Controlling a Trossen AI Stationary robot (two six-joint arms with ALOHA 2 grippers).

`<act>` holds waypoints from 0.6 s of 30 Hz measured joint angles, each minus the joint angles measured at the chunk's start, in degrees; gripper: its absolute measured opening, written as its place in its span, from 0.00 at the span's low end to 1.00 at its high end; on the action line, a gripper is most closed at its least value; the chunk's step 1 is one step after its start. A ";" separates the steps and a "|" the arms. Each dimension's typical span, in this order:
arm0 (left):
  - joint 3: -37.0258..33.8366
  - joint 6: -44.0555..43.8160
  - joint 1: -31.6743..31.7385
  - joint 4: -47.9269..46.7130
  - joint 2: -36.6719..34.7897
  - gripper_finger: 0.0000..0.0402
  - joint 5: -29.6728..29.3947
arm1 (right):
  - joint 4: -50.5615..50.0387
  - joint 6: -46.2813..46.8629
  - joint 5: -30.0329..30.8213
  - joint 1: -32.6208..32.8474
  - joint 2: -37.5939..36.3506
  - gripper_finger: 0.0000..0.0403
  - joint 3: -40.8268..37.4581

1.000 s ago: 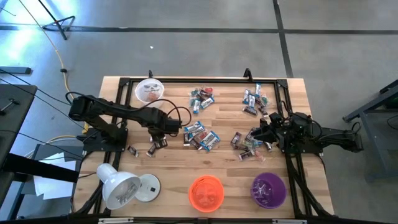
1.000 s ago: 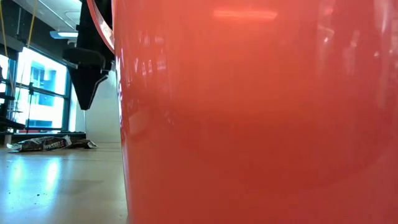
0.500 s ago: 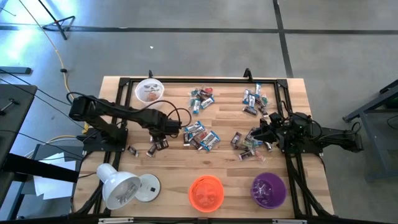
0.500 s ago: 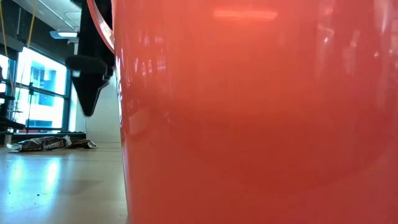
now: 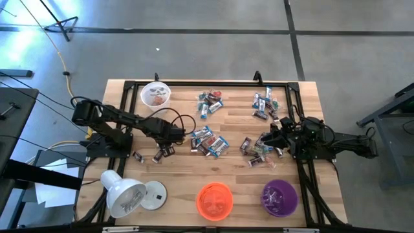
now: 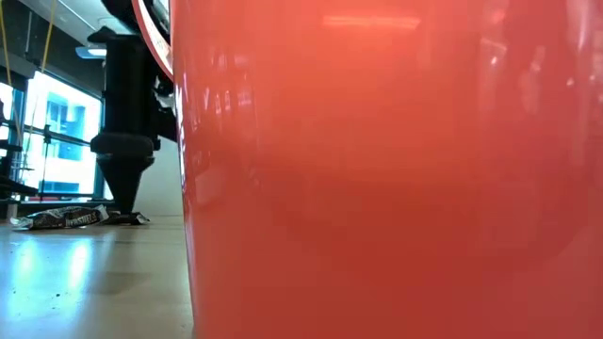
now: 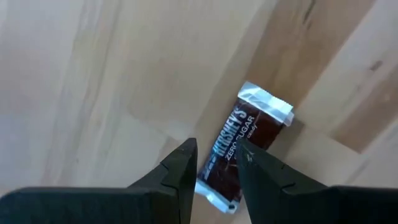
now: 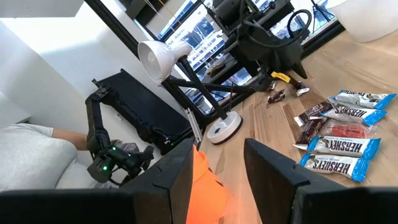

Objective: Organize candy in baskets
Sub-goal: Put the brown chocolate into the orange bucket

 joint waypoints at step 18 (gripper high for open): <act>-1.73 -7.35 0.42 3.25 -0.09 0.46 -0.08 | 0.00 0.00 0.00 0.02 0.00 0.34 -0.02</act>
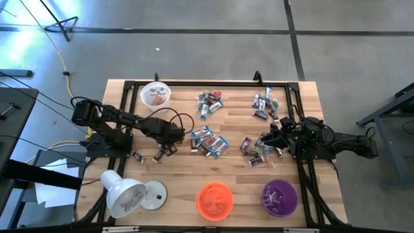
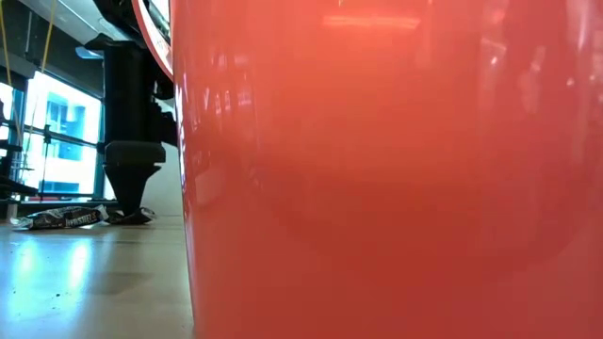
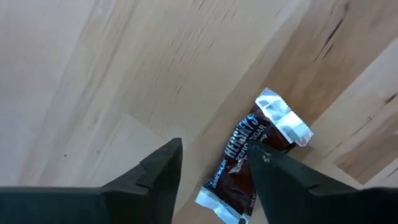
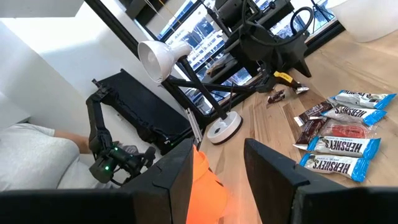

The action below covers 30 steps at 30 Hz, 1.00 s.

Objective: Organize candy in baskets
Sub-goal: Put the brown chocolate into the orange bucket

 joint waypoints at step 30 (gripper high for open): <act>1.69 -1.09 -0.24 0.48 0.00 0.53 8.51 | 0.01 0.00 -0.01 -0.02 0.00 0.34 0.02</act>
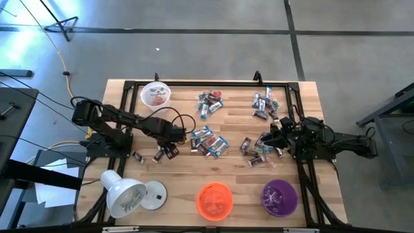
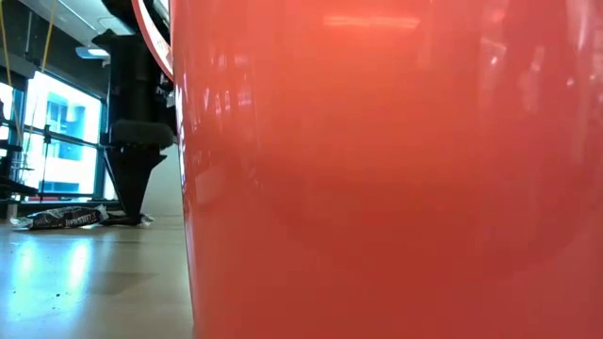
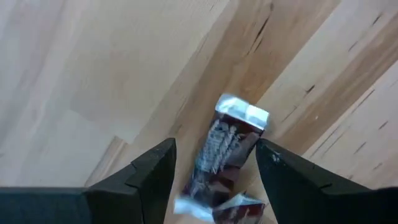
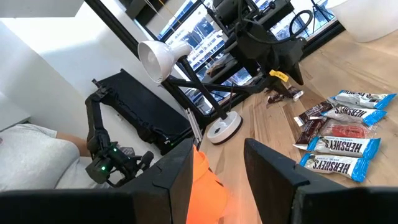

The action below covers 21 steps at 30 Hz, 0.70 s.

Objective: Organize candy in baskets
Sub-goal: Put the brown chocolate into the orange bucket

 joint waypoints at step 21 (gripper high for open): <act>-3.99 -1.03 0.00 6.47 0.00 0.31 0.87 | -0.01 0.00 -0.01 0.00 0.00 0.34 0.00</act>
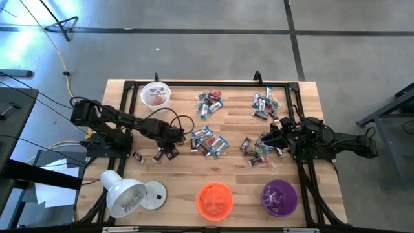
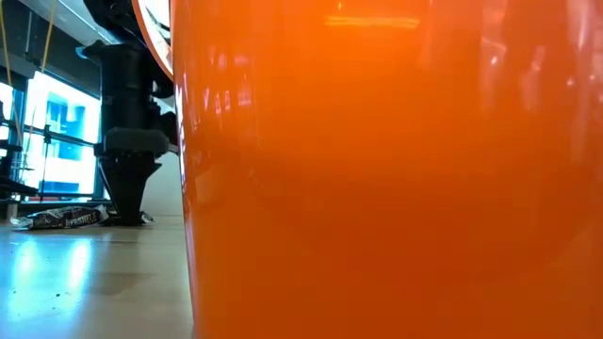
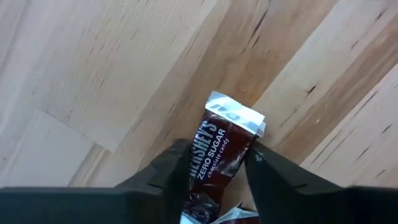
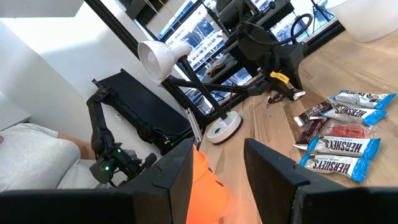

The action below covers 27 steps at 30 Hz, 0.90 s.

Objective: Organize candy in baskets
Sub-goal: Put the brown chocolate into the orange bucket

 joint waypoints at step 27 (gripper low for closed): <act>18.83 -3.04 -1.54 -7.44 -0.11 0.16 10.53 | 0.01 0.00 0.01 0.02 0.00 0.34 -0.01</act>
